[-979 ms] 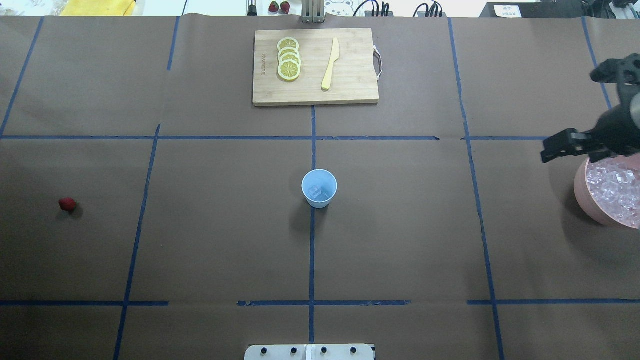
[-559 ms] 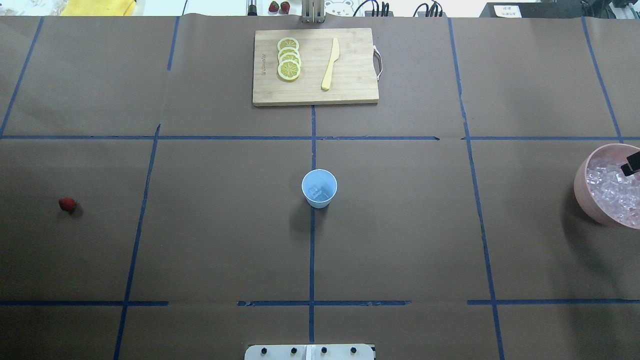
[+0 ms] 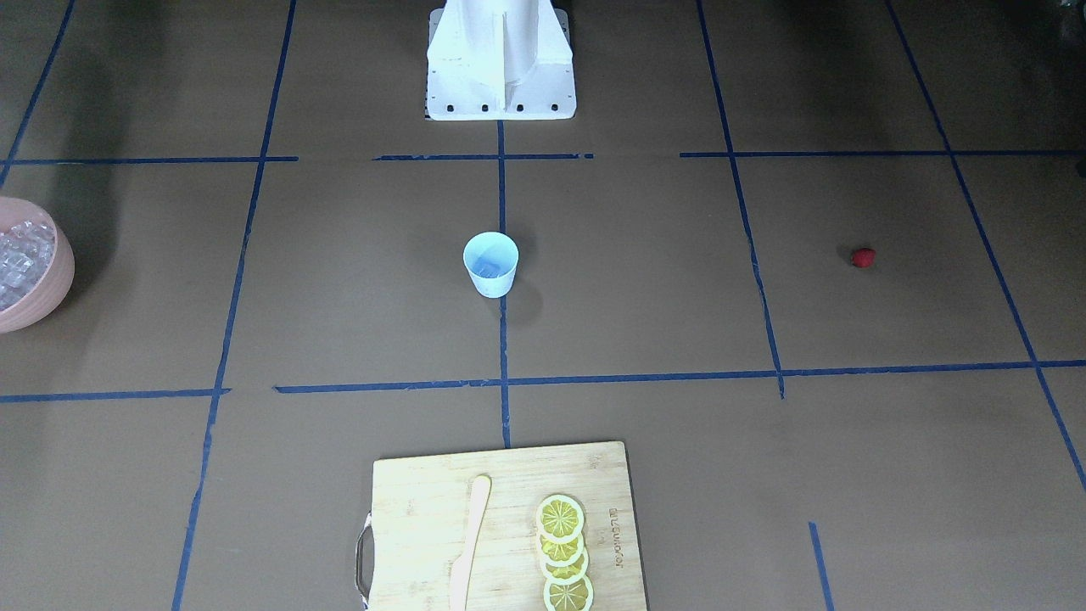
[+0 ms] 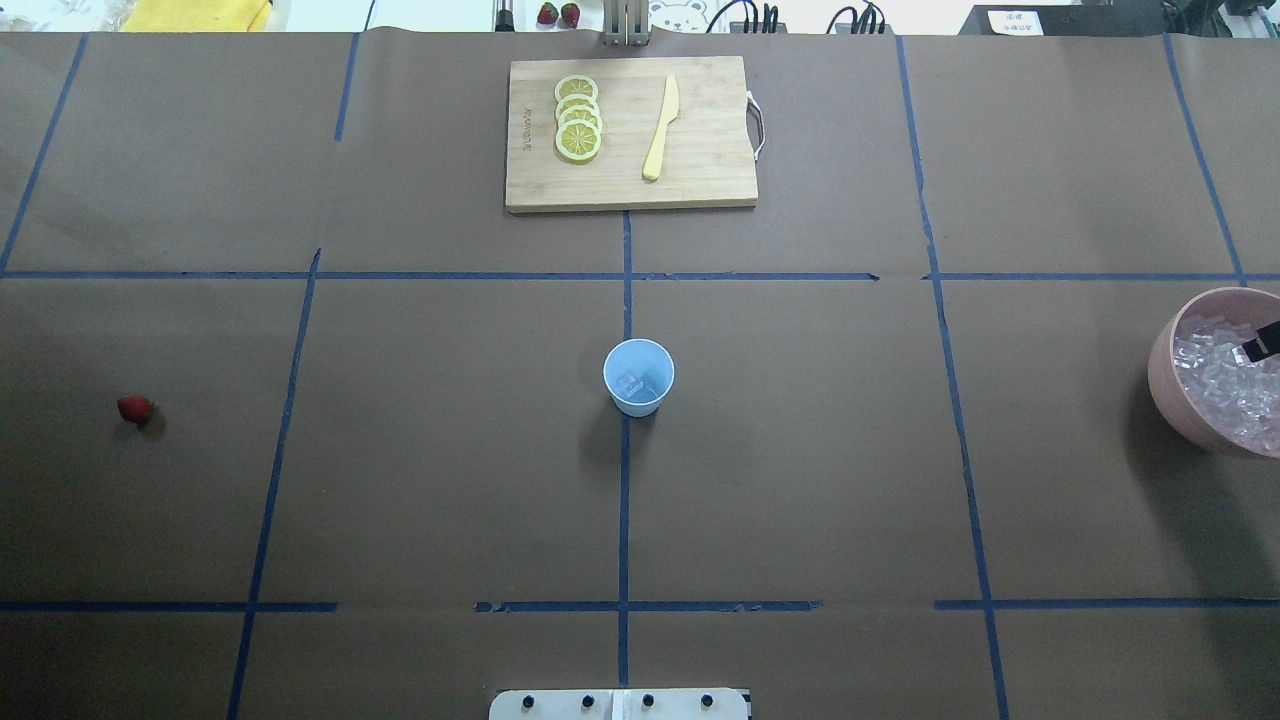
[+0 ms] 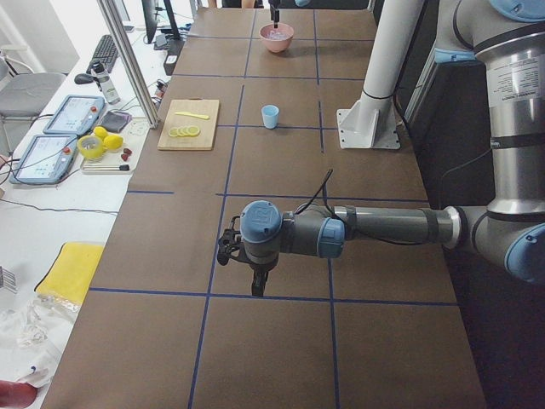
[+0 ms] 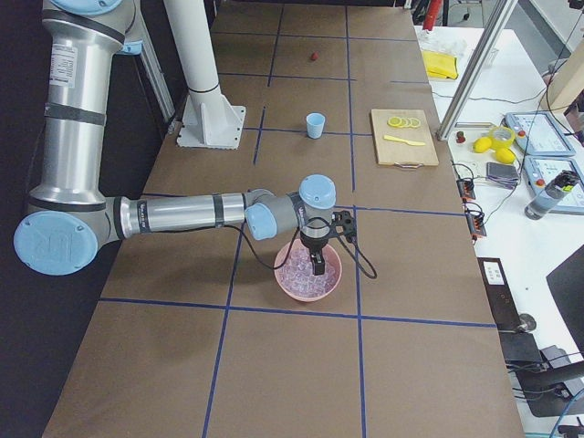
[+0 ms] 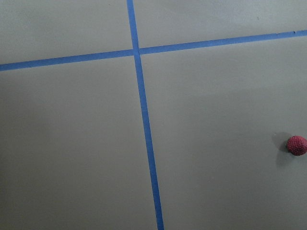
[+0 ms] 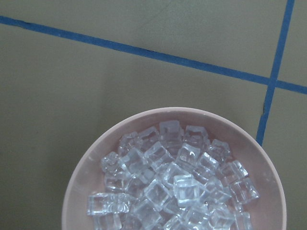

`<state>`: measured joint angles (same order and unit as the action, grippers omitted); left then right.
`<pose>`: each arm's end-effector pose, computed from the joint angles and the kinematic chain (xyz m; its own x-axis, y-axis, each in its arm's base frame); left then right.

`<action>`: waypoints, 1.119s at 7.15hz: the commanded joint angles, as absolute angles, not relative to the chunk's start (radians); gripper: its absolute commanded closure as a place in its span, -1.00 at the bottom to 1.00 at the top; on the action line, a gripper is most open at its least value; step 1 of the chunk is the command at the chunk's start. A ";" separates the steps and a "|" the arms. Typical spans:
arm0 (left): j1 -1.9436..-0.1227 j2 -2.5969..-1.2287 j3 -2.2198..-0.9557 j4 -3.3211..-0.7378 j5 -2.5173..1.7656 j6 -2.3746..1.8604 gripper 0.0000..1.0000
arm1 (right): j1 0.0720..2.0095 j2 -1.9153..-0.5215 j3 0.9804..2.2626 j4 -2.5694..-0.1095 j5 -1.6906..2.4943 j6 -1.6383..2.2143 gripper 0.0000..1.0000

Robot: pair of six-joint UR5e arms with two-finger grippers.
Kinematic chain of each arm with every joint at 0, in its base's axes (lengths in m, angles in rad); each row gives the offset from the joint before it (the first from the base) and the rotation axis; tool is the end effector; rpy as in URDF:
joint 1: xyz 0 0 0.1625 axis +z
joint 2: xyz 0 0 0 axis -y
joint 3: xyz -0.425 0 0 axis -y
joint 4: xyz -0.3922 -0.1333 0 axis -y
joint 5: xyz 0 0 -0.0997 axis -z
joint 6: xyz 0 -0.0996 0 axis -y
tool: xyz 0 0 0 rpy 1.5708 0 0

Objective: Put ice and strawberries in cup
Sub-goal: 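Lower the right gripper into the bowl and grasp a third ice cube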

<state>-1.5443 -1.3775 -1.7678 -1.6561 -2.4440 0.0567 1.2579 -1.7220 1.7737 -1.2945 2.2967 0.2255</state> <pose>-0.0459 -0.4169 0.6330 0.6378 0.1414 -0.7571 -0.0626 0.9893 0.1320 -0.0734 -0.4451 0.6008 0.6946 -0.2213 0.6845 0.1396 0.9749 0.1735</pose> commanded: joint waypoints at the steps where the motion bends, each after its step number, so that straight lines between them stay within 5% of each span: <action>1: -1.543 -1.376 -1.770 -1.657 -2.448 0.055 -1.00 | 1.256 -1.717 1.741 -1.252 2.329 0.262 -0.98; 4: -1.543 -1.376 -1.770 -1.655 -2.470 0.057 -1.00 | 1.217 -1.704 1.701 -1.233 2.307 0.261 -0.92; 8: -1.543 -1.376 -1.770 -1.658 -2.470 0.057 -1.00 | 1.203 -1.700 1.683 -1.233 2.272 0.252 -0.57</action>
<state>-1.5432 -1.3760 -1.7702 -1.6569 -2.4697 0.0567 1.2039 -1.6972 1.6859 -1.2324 2.2941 0.2542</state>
